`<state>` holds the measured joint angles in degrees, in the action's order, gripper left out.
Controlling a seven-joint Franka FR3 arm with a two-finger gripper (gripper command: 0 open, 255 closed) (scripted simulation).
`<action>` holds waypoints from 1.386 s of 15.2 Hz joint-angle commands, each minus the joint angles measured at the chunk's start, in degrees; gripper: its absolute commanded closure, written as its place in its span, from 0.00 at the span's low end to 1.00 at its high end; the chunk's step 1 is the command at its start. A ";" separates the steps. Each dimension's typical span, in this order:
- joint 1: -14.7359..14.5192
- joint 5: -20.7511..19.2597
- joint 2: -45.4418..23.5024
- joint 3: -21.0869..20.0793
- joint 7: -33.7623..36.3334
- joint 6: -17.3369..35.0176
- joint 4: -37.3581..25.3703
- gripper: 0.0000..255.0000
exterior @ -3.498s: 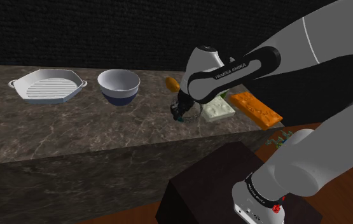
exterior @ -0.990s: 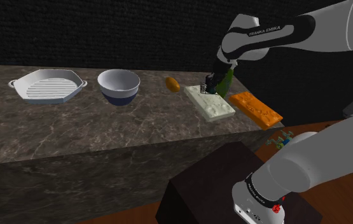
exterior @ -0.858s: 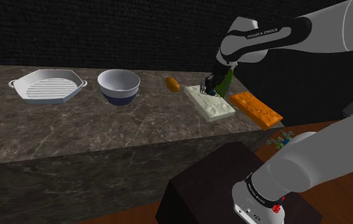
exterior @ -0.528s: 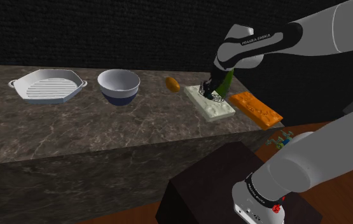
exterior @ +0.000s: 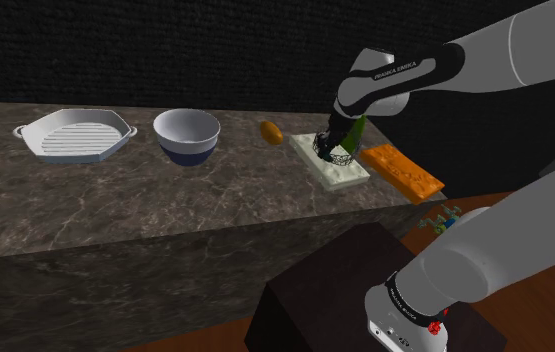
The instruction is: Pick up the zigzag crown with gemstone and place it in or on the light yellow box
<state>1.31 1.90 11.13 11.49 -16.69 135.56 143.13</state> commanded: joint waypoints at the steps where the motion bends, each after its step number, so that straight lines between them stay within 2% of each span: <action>1: 0.03 0.00 -0.09 0.04 -0.02 0.02 0.08 1.00; 3: 0.04 0.00 -0.09 0.04 -0.02 0.02 0.08 1.00; 4: 0.03 0.01 -0.11 0.04 -0.02 0.03 0.07 0.00; 9: 0.04 0.00 -0.09 0.04 -0.02 0.02 0.08 0.00; 13: 0.53 -1.31 4.74 -0.25 0.93 -7.98 -3.18 0.00; 21: 0.54 -1.30 4.74 -0.26 0.93 -7.98 -3.18 0.00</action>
